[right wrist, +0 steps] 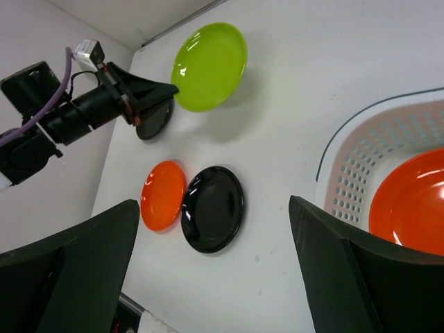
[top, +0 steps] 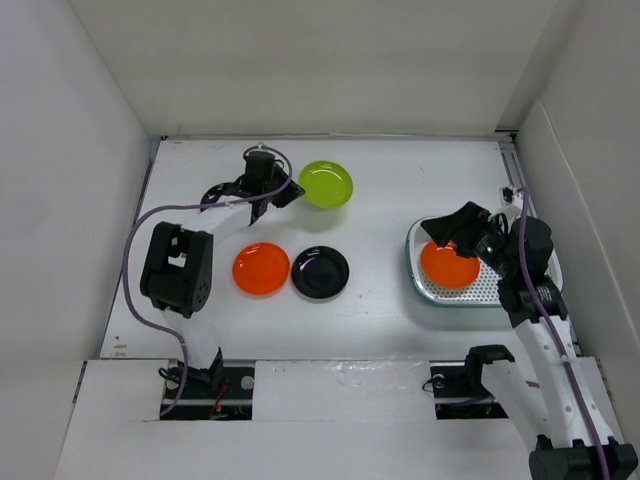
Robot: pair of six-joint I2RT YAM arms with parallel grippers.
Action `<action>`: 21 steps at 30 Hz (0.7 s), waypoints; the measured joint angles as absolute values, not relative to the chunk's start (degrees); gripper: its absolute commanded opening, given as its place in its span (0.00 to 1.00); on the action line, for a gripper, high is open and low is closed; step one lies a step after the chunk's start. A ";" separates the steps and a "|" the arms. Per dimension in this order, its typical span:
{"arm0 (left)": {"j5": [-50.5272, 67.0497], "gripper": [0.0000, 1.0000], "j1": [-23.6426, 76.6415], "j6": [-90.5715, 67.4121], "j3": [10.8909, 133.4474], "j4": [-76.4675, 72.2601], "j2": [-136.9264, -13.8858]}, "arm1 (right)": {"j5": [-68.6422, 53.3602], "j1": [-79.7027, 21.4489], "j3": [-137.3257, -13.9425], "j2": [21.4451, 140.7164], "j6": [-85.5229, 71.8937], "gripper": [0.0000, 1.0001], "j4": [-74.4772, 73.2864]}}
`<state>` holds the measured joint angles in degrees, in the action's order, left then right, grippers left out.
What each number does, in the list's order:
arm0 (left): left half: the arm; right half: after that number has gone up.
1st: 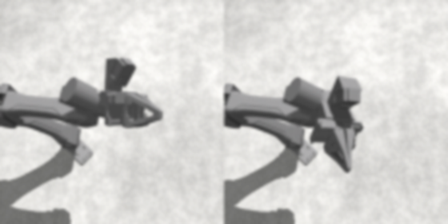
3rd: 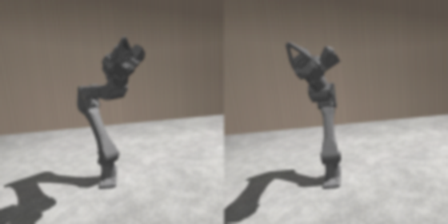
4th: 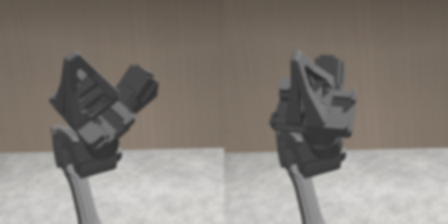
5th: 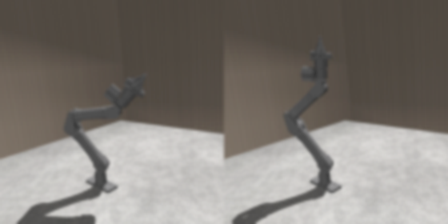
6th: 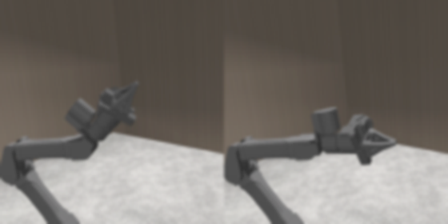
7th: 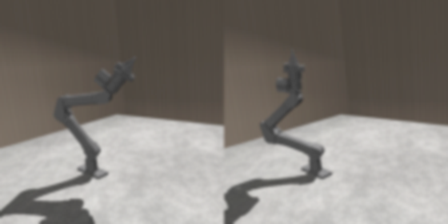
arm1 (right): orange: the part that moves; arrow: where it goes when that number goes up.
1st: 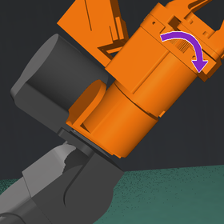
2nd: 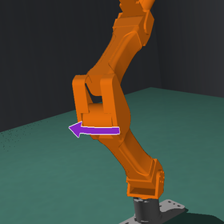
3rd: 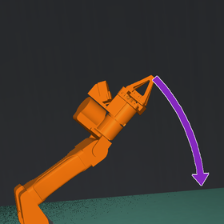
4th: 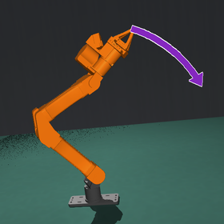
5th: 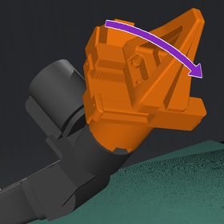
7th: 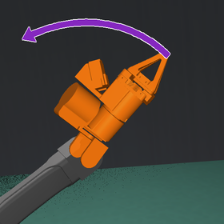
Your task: Place the plates into the plastic bin on the countertop
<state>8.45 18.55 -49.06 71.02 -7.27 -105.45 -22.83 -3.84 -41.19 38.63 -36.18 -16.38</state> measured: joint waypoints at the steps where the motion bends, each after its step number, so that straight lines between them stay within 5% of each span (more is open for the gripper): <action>1: 9.65 0.00 18.70 -48.84 69.80 -7.51 -103.70 | -23.29 -3.84 -41.19 39.38 -36.16 0.94 -15.29; 16: 29.52 0.00 24.95 -43.86 59.40 -11.38 -88.40 | -32.27 -9.21 -42.28 58.78 -35.64 0.92 -2.20; 21: 36.05 0.00 24.97 -43.07 54.72 -13.47 -88.05 | -30.00 -13.78 -43.13 62.00 -35.59 0.80 0.91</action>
